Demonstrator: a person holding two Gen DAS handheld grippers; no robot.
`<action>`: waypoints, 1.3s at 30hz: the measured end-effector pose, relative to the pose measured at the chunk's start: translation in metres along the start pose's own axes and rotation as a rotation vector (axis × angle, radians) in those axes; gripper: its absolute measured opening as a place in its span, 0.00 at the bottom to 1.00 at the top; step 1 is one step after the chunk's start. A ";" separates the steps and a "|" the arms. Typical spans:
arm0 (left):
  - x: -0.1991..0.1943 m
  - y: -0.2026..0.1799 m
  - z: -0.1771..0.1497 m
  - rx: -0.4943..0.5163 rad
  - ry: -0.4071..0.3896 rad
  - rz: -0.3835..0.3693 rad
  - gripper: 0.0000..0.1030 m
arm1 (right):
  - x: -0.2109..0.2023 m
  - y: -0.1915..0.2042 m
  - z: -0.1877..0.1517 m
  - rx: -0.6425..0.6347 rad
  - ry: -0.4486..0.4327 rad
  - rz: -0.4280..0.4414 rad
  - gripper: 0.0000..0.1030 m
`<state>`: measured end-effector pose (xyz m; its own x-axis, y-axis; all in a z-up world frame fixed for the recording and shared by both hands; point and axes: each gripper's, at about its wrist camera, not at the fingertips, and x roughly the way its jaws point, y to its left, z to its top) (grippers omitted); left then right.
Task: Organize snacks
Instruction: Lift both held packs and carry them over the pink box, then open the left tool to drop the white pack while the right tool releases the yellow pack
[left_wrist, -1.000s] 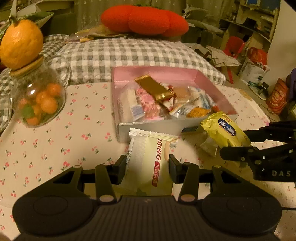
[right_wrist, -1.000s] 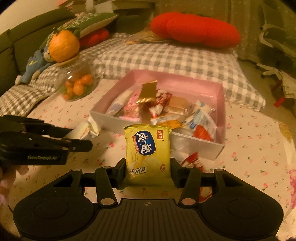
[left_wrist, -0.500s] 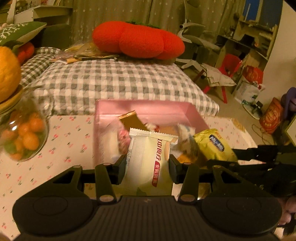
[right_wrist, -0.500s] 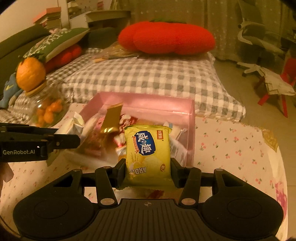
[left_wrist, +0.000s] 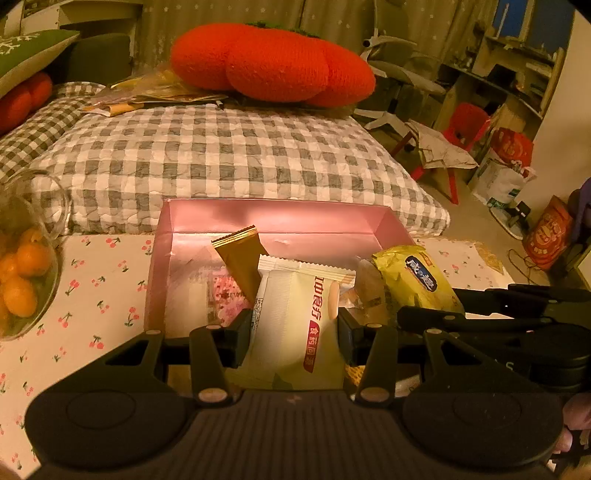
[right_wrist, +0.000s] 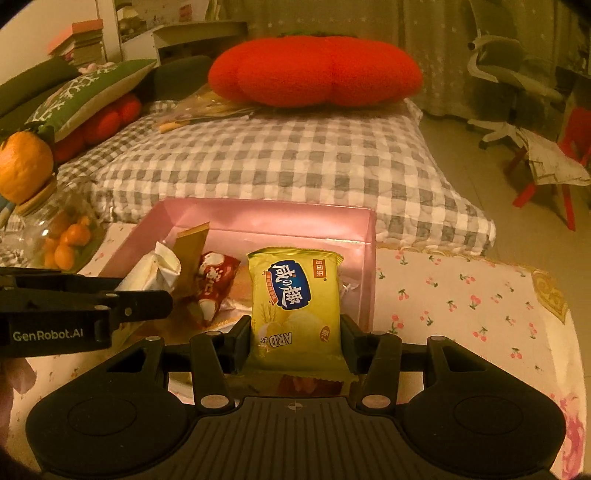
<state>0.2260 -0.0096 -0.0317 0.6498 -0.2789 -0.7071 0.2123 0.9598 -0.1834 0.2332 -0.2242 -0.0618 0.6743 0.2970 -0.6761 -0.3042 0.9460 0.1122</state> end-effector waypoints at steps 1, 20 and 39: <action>0.003 0.000 0.001 0.002 0.002 0.000 0.42 | 0.002 0.000 0.001 0.002 -0.002 0.007 0.47; 0.017 0.007 0.001 0.002 -0.015 0.036 0.44 | 0.015 -0.003 0.003 -0.002 -0.023 0.001 0.48; -0.013 0.012 -0.013 0.005 -0.028 0.006 0.72 | -0.015 -0.004 -0.003 -0.006 -0.029 -0.010 0.63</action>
<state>0.2107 0.0060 -0.0335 0.6714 -0.2741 -0.6885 0.2119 0.9613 -0.1760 0.2223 -0.2328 -0.0539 0.6967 0.2916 -0.6555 -0.3016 0.9481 0.1012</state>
